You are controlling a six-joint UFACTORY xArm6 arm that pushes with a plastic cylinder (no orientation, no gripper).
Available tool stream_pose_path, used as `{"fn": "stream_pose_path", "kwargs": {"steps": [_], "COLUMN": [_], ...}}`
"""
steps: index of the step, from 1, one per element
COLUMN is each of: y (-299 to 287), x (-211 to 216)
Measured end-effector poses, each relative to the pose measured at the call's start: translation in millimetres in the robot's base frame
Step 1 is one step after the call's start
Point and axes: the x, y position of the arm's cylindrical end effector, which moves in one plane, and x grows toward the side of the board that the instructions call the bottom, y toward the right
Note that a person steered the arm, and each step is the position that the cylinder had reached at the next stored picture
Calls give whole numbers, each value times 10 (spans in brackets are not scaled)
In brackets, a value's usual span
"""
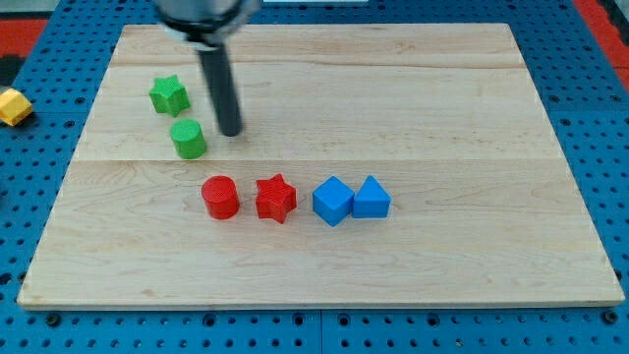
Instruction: Push the red circle into green circle
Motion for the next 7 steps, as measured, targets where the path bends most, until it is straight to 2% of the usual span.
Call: {"fn": "stream_pose_path", "kwargs": {"steps": [1, 2, 3, 5, 6, 7], "y": [880, 1942, 2036, 608, -286, -535], "x": [47, 287, 845, 1264, 1267, 1102]}}
